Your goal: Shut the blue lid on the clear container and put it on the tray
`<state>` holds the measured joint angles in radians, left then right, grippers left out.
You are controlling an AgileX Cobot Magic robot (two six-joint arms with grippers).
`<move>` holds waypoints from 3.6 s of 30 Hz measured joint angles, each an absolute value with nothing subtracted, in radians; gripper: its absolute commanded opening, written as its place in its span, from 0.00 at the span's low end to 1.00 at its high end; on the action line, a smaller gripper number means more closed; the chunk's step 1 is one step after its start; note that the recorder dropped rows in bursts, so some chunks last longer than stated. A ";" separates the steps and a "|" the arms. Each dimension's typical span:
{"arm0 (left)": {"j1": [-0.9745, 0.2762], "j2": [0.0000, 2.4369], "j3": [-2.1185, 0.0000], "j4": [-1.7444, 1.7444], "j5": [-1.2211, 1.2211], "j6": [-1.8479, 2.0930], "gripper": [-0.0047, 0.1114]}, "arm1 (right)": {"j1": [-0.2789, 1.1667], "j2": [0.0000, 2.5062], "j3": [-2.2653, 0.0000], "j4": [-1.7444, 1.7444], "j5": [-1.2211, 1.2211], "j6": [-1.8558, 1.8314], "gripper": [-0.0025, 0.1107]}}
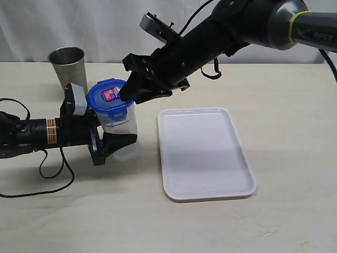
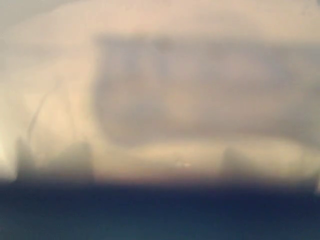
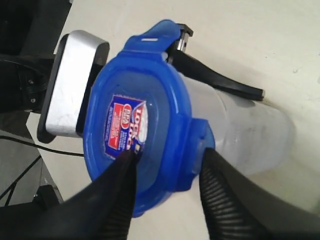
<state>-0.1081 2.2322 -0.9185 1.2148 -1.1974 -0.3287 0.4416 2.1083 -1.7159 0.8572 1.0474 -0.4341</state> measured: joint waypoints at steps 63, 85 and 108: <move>-0.127 2.232 -0.919 1.240 -1.186 0.284 0.04 | 0.746 1.995 -1.725 0.121 0.962 -1.009 0.34; -0.127 2.232 -0.919 1.279 -1.169 0.257 0.04 | 0.744 2.041 -1.736 0.126 1.084 -0.998 0.31; -0.127 2.232 -0.924 1.175 -1.186 -0.050 0.04 | 0.745 2.078 -1.964 -0.298 1.103 -0.367 0.31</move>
